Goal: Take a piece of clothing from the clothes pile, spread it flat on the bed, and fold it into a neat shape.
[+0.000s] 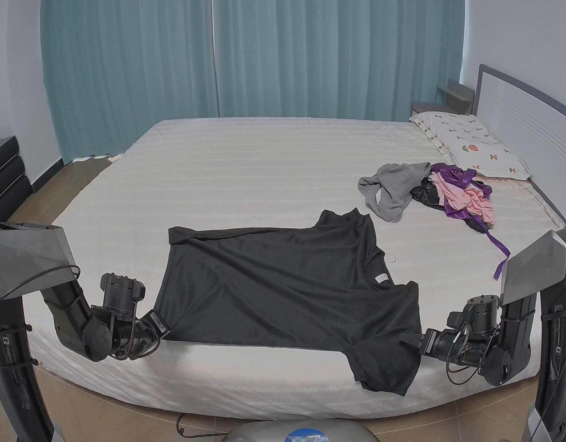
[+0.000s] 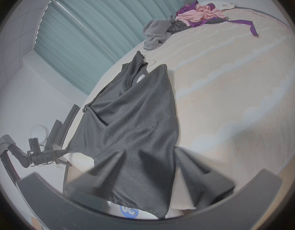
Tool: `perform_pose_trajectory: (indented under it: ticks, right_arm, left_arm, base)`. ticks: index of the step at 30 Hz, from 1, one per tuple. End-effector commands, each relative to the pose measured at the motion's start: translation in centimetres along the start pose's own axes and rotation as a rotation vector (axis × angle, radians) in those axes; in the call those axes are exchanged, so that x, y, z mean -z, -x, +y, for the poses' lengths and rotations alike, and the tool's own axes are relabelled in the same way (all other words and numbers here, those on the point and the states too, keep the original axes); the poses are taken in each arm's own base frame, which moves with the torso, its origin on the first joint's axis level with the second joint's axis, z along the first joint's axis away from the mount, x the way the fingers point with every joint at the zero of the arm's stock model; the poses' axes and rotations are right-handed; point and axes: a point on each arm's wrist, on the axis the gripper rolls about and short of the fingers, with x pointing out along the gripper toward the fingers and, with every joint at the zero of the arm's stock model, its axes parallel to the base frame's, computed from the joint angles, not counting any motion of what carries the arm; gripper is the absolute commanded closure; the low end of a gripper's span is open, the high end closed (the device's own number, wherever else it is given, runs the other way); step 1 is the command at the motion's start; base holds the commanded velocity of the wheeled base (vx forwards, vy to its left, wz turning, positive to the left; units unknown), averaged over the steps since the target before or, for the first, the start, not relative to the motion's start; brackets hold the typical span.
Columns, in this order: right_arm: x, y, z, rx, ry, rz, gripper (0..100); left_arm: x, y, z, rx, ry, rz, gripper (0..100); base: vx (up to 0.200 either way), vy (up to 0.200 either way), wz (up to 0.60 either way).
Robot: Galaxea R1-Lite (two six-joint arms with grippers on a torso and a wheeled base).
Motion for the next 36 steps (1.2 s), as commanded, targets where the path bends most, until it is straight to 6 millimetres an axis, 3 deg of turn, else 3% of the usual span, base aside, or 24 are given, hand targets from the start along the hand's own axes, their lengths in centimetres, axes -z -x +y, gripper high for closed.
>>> perform_pose_trajectory:
  ticks: [1,8,15,20,30,36]
  right_arm:
    - [0.5,-0.2,-0.1,0.006,-0.002,0.019,100]
    - [0.6,1.9,0.6,0.009,0.0,0.03,100]
    - [2.6,5.7,0.8,0.037,-0.019,0.108,100]
    - [3.2,5.8,1.0,0.039,-0.022,0.136,100]
    - [3.7,6.9,3.0,0.001,0.018,0.205,100]
    - [3.1,7.6,3.5,-0.021,0.006,0.17,100]
  left_arm:
    - [0.0,0.1,0.2,-0.006,0.005,0.001,100]
    - [0.0,1.1,0.7,-0.007,0.007,0.0,100]
    - [0.5,2.0,1.5,-0.032,-0.039,0.017,100]
    - [0.9,2.3,2.4,-0.06,-0.114,0.036,100]
    - [-0.9,3.6,2.7,-0.048,-0.081,-0.033,100]
    - [-0.7,3.6,2.9,-0.056,-0.104,-0.023,100]
  base:
    - [0.0,0.0,0.0]
    - [0.0,0.0,0.0]
    - [0.0,0.0,0.0]
    - [0.0,0.0,0.0]
    - [0.0,0.0,0.0]
    - [0.0,0.0,0.0]
